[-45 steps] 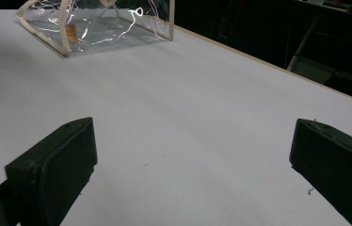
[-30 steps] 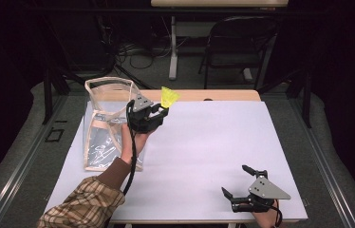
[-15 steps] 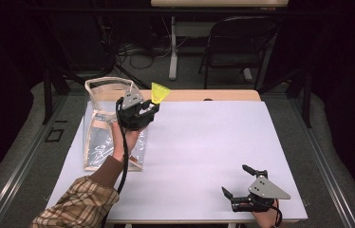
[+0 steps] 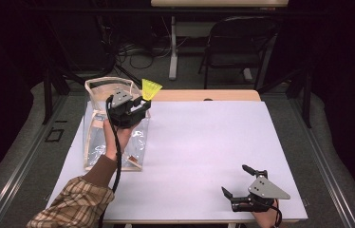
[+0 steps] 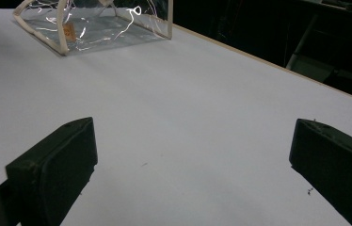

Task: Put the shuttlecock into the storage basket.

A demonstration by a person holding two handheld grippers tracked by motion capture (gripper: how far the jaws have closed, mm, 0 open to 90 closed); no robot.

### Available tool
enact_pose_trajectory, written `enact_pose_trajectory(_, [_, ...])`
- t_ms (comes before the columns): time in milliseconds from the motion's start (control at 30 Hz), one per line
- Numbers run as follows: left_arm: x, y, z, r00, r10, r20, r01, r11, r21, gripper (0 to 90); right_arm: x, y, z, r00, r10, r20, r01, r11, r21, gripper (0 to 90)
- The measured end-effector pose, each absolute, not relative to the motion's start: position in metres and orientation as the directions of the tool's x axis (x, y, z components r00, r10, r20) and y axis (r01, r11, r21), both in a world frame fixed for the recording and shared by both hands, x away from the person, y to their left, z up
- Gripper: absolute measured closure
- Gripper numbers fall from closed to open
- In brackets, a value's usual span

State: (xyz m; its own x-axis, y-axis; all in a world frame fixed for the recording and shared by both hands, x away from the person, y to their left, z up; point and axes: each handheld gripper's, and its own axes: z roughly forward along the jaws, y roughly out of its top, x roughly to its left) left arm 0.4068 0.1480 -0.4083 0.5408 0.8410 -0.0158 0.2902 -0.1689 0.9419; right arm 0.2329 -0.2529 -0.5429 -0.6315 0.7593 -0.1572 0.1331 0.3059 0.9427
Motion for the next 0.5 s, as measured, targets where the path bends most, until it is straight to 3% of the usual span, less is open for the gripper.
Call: enact_pose_trajectory(500, [0.407,0.165,-0.402,0.511,0.859,-0.011,0.283,-0.156,0.946,64.9,0.233,-0.252,-0.543,-0.630,0.761,-0.156,0.135,0.306,0.943,1.2])
